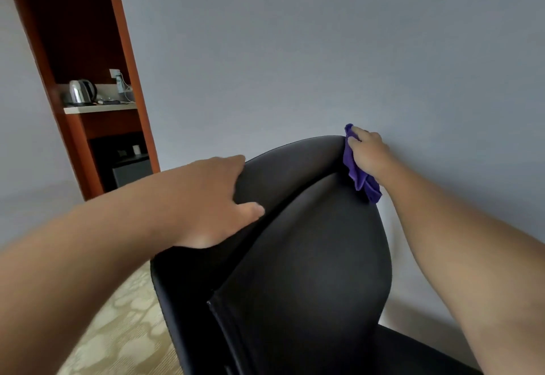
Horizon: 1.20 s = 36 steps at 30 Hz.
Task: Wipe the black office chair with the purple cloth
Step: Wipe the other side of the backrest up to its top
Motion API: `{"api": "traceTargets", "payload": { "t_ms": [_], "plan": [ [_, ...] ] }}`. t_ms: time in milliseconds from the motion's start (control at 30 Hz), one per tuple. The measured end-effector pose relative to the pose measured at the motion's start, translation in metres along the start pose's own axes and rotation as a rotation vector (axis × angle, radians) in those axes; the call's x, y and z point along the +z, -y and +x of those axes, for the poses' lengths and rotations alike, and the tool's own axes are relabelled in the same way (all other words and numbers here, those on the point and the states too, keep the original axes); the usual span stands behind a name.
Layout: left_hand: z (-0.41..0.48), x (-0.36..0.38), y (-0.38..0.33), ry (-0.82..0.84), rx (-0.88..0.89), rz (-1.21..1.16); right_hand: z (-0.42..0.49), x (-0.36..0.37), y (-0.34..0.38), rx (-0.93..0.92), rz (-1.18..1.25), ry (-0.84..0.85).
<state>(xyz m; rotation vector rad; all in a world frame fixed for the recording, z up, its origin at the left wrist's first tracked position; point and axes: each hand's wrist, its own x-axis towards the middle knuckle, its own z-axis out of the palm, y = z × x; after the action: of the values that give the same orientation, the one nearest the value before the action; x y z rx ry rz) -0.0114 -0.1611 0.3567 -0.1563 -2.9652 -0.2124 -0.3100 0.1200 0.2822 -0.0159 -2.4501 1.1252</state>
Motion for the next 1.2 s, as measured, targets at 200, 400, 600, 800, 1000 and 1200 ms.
{"api": "traceTargets", "payload": {
  "t_ms": [200, 400, 600, 800, 1000, 1200],
  "plan": [
    [0.025, 0.021, -0.008, -0.113, 0.08, 0.41, 0.007, -0.001, -0.008, -0.04, -0.081, 0.014],
    [0.025, 0.023, 0.0, -0.129, 0.071, 0.484, -0.011, 0.016, -0.041, 0.064, 0.097, 0.109],
    [0.021, 0.022, -0.001, -0.154, 0.073, 0.52, -0.058, 0.023, -0.086, 0.186, 0.291, 0.126],
    [0.016, 0.021, -0.004, -0.143, 0.039, 0.523, -0.119, 0.015, -0.109, 0.287, 0.302, 0.206],
    [0.014, 0.018, -0.014, -0.117, 0.009, 0.527, -0.127, 0.032, -0.146, 0.35, 0.337, 0.115],
    [0.014, 0.019, -0.016, -0.113, -0.014, 0.51, -0.165, 0.047, -0.172, 0.316, 0.226, 0.073]
  ]
}}
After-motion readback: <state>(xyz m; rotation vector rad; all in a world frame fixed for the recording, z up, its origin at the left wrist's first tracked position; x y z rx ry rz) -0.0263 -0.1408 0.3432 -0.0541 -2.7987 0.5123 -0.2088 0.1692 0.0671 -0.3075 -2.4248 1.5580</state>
